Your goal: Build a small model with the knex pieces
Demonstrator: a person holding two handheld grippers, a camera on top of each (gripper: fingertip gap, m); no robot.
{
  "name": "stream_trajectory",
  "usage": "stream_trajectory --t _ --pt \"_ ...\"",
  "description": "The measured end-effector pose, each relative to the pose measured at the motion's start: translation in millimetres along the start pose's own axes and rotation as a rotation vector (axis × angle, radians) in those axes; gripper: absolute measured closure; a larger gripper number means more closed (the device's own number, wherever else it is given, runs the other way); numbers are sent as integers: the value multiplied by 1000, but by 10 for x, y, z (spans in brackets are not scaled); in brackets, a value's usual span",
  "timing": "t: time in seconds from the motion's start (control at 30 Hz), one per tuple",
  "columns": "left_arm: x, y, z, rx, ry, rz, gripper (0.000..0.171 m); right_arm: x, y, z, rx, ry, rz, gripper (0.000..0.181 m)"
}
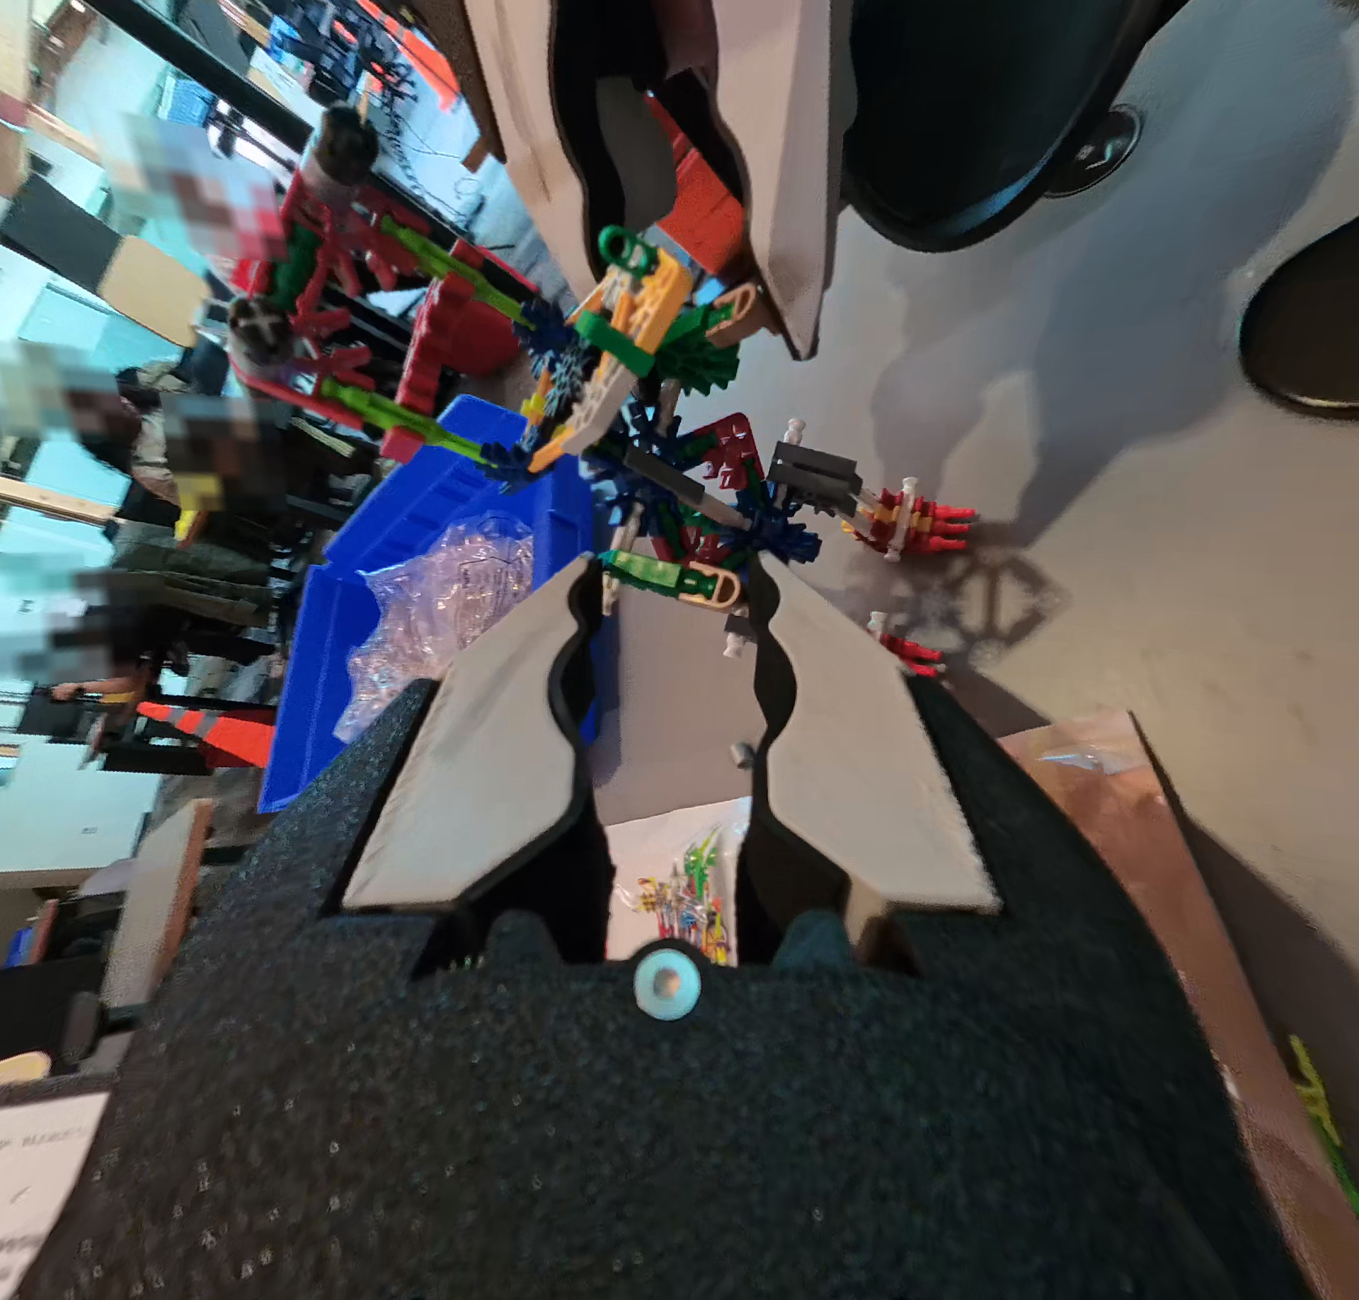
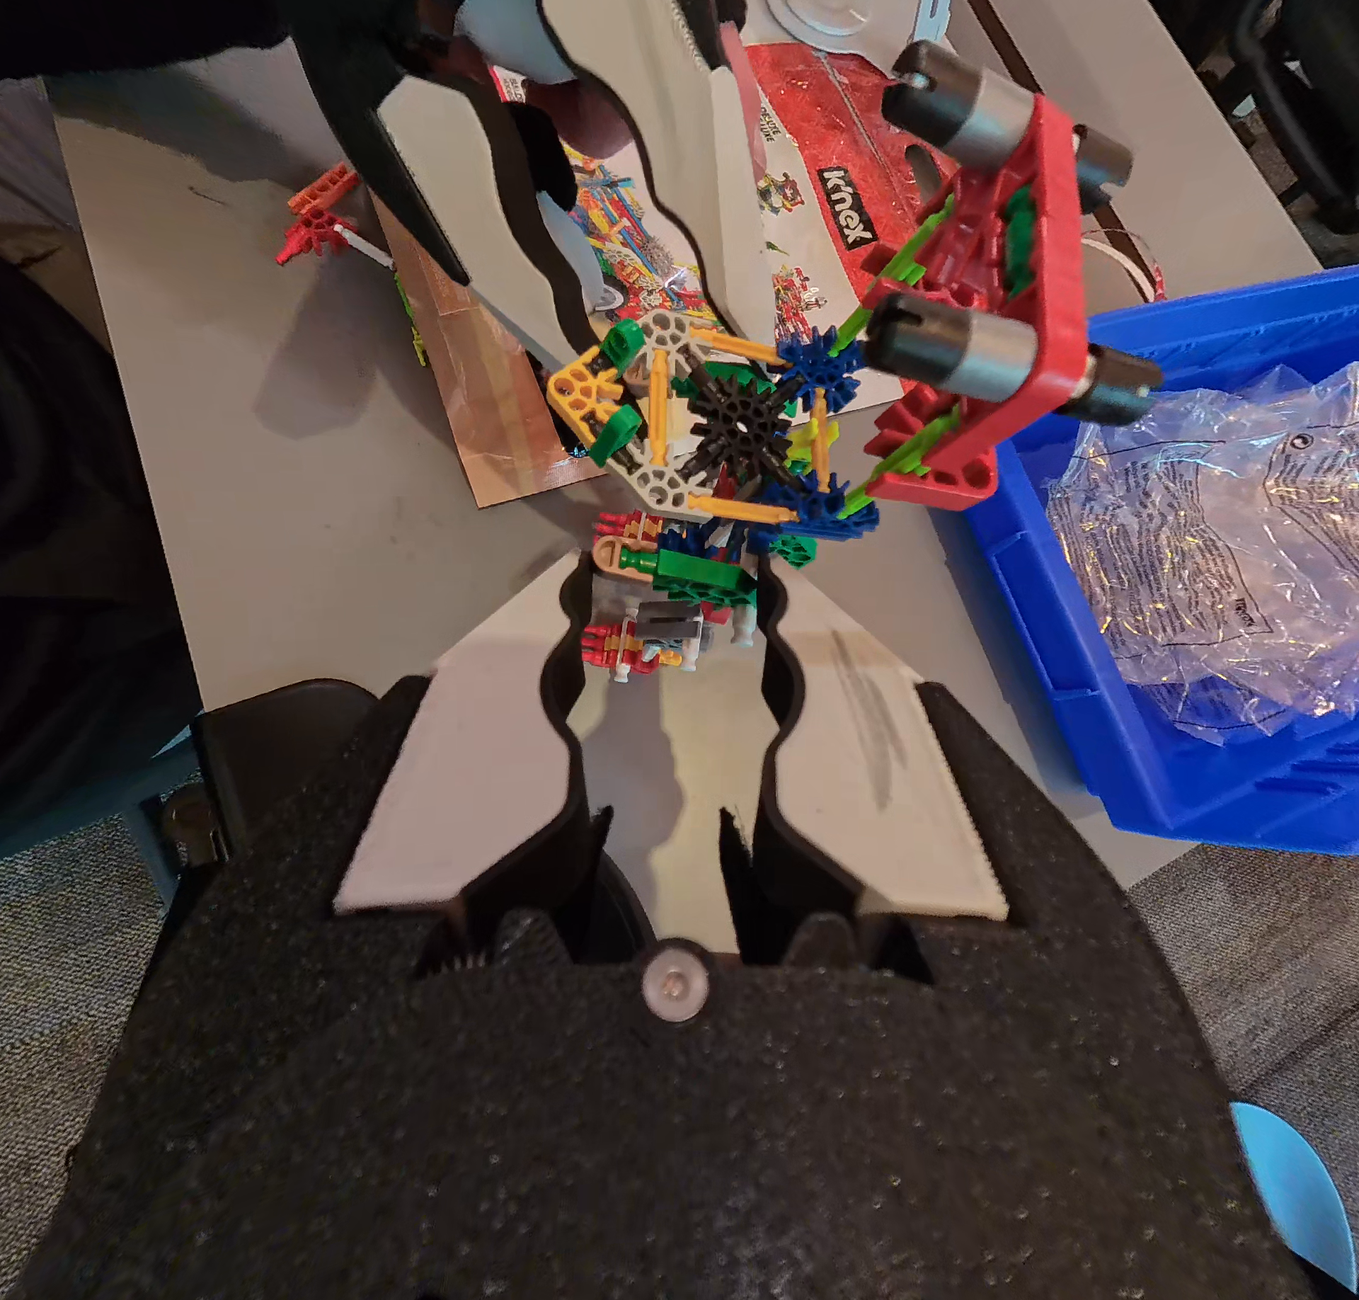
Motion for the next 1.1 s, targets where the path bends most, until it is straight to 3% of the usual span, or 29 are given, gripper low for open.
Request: stream_trajectory --t 0.37,0.63,0.83,1.1 --pt "3 41 -216 -302 -304 -19 134 -27 15 83 162 131 11 138" --pt "-37 18 -158 -267 -268 35 129 -40 -15 13 119 99 1 127" --pt "-74 -8 -136 -181 -173 56 120 -91 -50 -36 13 -66 -12 125" --pt "37 2 -99 -51 -99 33 128 -72 -6 -88 -137 -291 -51 136"
Point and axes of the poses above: each gripper's, where its closed fingertips meet, x out along the fingers, y out of its top, z = x × y across the jaws, the point moved 6 cm from there along -x, back along the fingers, and after that the axes turned 6 degrees about x, right-handed, at the moved point
